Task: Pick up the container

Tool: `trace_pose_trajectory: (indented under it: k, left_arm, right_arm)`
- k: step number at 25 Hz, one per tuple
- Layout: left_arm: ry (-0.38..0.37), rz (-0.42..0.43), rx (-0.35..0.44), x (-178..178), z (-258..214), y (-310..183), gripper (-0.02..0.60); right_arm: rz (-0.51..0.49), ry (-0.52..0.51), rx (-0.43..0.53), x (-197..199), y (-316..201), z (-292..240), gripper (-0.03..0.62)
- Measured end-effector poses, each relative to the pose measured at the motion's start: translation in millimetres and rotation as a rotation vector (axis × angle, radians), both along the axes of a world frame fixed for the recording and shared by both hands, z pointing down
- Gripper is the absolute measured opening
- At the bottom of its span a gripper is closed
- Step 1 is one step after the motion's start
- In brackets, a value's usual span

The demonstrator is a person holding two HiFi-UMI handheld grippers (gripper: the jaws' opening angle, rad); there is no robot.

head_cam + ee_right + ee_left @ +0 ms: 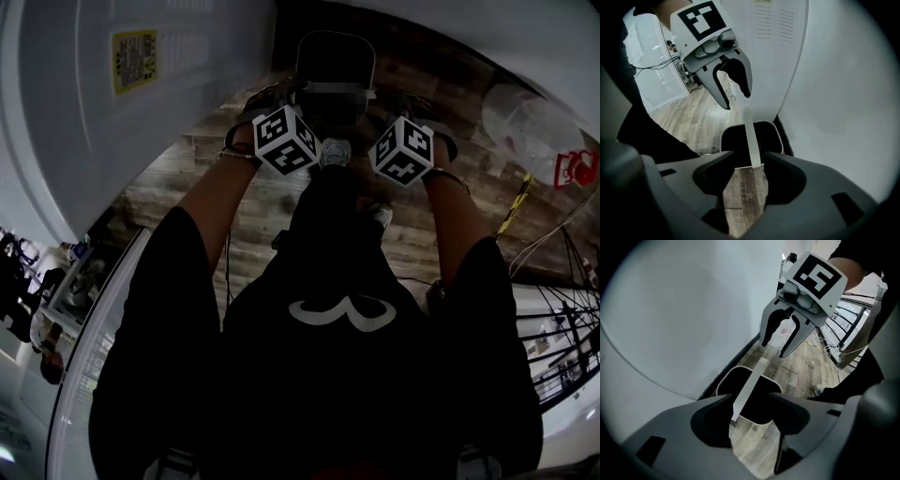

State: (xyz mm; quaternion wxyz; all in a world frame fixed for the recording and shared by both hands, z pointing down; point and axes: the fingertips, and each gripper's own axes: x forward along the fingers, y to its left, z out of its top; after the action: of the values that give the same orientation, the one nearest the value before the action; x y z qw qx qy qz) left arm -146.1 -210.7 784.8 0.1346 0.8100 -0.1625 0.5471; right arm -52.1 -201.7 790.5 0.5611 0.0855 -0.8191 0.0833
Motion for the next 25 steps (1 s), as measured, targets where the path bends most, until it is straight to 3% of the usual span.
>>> trace_pose_trajectory:
  k: [8, 17, 20, 25]
  left_arm:
    - [-0.046, 0.037, -0.024, -0.6, 30.7, -11.3, 0.224]
    - [-0.075, 0.100, -0.002, -6.0, 53.6, -12.9, 0.222]
    - [-0.087, 0.117, 0.030, -10.5, 53.5, -17.8, 0.190]
    - [-0.109, 0.171, 0.051, -12.6, 55.3, -21.1, 0.154]
  right_arm:
    - [-0.012, 0.056, 0.019, -3.1, -6.3, 33.3, 0.198]
    - [-0.066, 0.085, 0.009, -16.7, -11.0, 61.2, 0.196]
    - [-0.070, 0.092, -0.001, -19.8, -8.4, 65.2, 0.193]
    - [-0.044, 0.096, 0.014, -17.9, -11.4, 67.2, 0.121]
